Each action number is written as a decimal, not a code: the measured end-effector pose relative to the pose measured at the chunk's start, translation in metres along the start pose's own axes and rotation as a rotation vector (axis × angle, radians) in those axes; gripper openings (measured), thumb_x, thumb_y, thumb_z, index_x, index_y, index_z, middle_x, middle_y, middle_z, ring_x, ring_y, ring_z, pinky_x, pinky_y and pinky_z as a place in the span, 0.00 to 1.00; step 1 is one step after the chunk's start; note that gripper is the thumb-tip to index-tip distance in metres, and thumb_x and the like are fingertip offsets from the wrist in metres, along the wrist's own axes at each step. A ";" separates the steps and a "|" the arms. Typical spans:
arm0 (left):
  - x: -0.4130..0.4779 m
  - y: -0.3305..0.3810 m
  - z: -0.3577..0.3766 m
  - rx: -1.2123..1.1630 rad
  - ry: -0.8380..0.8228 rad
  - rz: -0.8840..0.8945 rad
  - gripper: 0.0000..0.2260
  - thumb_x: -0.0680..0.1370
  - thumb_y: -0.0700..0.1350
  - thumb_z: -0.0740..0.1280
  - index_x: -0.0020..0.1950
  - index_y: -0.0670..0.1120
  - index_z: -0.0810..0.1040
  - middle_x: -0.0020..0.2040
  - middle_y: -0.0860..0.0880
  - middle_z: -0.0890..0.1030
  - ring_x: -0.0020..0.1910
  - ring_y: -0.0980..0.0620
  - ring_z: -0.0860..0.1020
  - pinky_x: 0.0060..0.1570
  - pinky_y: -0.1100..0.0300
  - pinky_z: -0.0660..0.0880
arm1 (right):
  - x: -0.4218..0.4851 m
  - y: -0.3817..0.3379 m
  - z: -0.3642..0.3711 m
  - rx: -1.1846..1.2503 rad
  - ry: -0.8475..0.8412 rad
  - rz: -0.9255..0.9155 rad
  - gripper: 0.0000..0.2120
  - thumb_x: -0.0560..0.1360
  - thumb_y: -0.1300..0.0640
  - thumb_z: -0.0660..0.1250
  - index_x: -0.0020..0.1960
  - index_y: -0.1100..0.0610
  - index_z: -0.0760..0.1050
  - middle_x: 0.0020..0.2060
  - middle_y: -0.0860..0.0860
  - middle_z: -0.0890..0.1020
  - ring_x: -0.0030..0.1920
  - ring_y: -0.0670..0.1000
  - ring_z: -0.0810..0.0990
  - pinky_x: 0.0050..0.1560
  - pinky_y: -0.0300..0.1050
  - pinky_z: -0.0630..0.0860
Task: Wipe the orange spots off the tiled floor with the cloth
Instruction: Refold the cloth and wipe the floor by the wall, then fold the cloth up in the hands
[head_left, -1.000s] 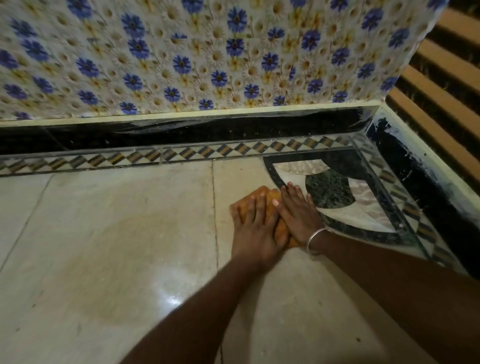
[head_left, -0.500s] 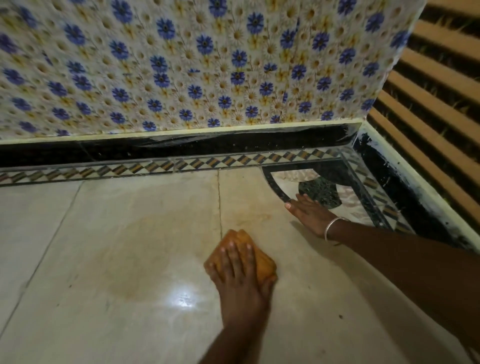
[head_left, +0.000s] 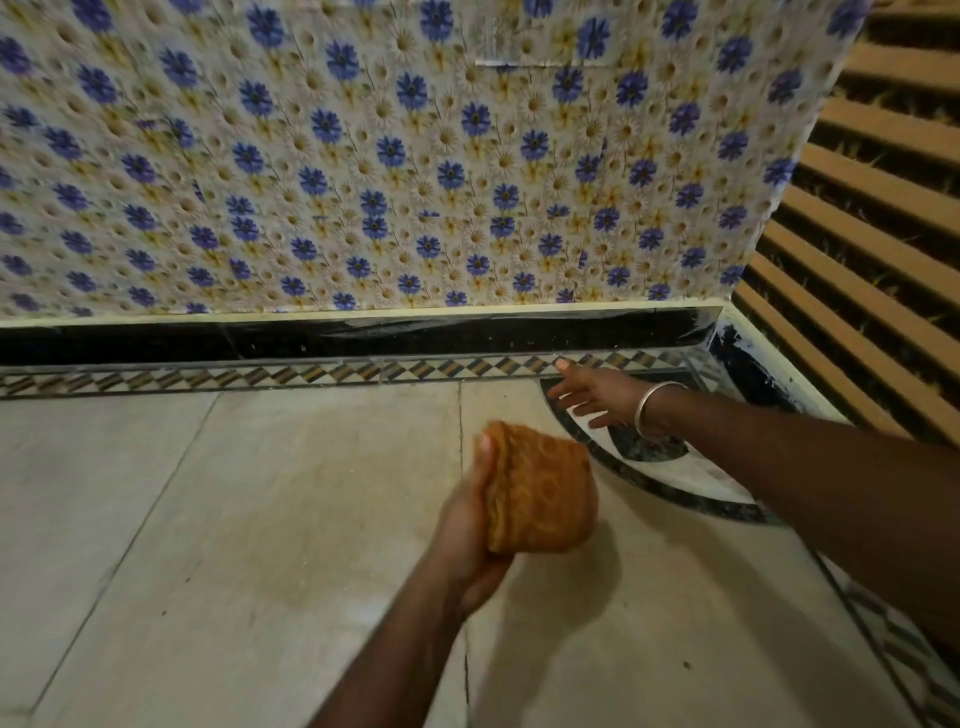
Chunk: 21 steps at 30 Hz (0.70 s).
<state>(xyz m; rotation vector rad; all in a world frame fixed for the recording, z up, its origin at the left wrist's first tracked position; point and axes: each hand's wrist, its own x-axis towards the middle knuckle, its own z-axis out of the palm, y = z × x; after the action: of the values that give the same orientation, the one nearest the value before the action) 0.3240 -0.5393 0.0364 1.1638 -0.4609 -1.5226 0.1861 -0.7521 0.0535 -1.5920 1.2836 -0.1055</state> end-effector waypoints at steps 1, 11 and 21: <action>0.000 0.018 -0.004 -0.029 0.003 0.043 0.26 0.84 0.64 0.55 0.72 0.47 0.76 0.62 0.41 0.85 0.61 0.41 0.84 0.59 0.42 0.79 | -0.005 -0.005 0.002 0.040 -0.024 -0.019 0.30 0.80 0.32 0.52 0.63 0.52 0.79 0.66 0.56 0.79 0.65 0.57 0.77 0.69 0.57 0.71; 0.014 0.172 -0.023 0.154 0.022 0.289 0.28 0.83 0.67 0.53 0.72 0.50 0.77 0.64 0.43 0.84 0.60 0.43 0.85 0.55 0.42 0.81 | -0.040 -0.119 0.030 0.492 -0.081 -0.387 0.29 0.73 0.35 0.66 0.65 0.55 0.79 0.59 0.57 0.84 0.59 0.59 0.82 0.59 0.57 0.79; -0.015 0.319 -0.012 0.228 0.102 0.496 0.31 0.84 0.66 0.52 0.75 0.46 0.75 0.62 0.40 0.84 0.56 0.41 0.86 0.47 0.45 0.84 | -0.083 -0.285 0.004 -0.038 0.116 -0.777 0.30 0.74 0.50 0.74 0.74 0.49 0.70 0.73 0.49 0.71 0.72 0.49 0.69 0.61 0.41 0.68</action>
<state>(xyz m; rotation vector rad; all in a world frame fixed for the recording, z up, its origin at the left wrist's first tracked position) 0.4987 -0.6220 0.2908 1.1844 -0.8036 -0.9961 0.3431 -0.7194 0.3028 -2.0621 0.6845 -0.6647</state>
